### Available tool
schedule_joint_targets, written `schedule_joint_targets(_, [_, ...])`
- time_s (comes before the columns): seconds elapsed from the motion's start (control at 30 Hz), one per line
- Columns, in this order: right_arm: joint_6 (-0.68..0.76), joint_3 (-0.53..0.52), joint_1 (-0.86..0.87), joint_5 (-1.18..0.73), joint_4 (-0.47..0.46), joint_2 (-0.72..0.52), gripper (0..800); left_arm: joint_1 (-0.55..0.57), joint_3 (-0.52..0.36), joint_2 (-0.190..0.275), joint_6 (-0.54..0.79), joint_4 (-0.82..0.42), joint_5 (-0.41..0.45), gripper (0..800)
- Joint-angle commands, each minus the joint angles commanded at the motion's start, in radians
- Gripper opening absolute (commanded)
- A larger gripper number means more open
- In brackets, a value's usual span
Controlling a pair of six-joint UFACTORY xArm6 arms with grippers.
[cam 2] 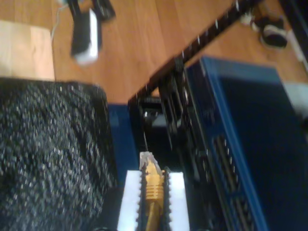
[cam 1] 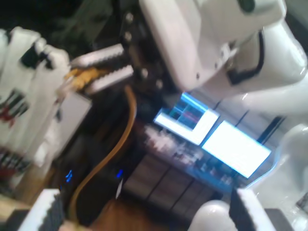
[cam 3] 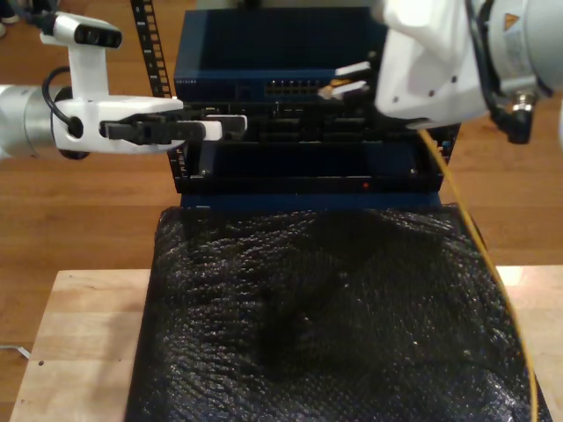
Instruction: Grab the cable and plug it in
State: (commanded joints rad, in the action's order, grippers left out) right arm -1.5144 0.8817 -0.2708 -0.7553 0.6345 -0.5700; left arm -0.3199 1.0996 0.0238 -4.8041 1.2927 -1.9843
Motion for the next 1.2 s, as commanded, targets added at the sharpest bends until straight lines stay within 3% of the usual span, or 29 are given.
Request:
schedule_joint_targets(0.47, [0.055, 0.009, 0.084, -0.147, -0.074, 0.123, 0, 0.009, 0.058, 0.097, 0.081, -0.388, 0.189, 797])
schedule_joint_targets(0.63, [0.092, 0.011, 0.086, -0.161, -0.147, 0.206, 0, 0.008, 0.080, 0.110, 0.095, -0.512, 0.193, 797])
schedule_joint_targets(0.93, [0.155, 0.011, 0.086, -0.218, -0.201, 0.276, 0, 0.006, 0.084, 0.164, 0.209, -0.810, 0.195, 797])
schedule_joint_targets(1.2, [0.175, 0.014, 0.084, -0.216, -0.242, 0.284, 0, 0.002, 0.021, 0.247, 0.362, -1.023, 0.190, 797])
